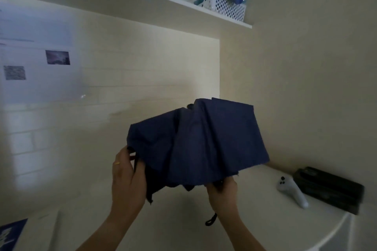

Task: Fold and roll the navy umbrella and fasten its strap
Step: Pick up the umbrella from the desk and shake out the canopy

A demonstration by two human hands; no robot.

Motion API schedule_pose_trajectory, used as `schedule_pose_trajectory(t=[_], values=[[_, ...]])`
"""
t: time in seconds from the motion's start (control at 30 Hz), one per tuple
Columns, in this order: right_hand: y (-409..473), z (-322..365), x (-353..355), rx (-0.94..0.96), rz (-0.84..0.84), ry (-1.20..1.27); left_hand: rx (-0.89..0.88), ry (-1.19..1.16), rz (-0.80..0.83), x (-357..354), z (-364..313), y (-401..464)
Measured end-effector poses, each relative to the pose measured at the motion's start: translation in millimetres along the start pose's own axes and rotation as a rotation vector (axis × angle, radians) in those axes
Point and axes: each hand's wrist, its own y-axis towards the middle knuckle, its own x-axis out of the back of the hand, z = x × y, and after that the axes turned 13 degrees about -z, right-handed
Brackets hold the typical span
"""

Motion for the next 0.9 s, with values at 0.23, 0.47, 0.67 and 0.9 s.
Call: schedule_pose_trajectory(t=[0.23,0.47,0.67,0.9], values=[[1,6,4,0.061,0.001,-0.049,0.133,-0.032,-0.087,8,7,3],[10,7,-7,0.394,-0.128,-0.284,0.117,0.016,-0.094,9,3,2],[13,18,-6,0.475,-0.187,-0.338,0.083,-0.006,-0.055,6,-11,-4],[7,33,0,0.395,-0.161,-0.209,0.040,-0.113,-0.091,2,-45,-12]])
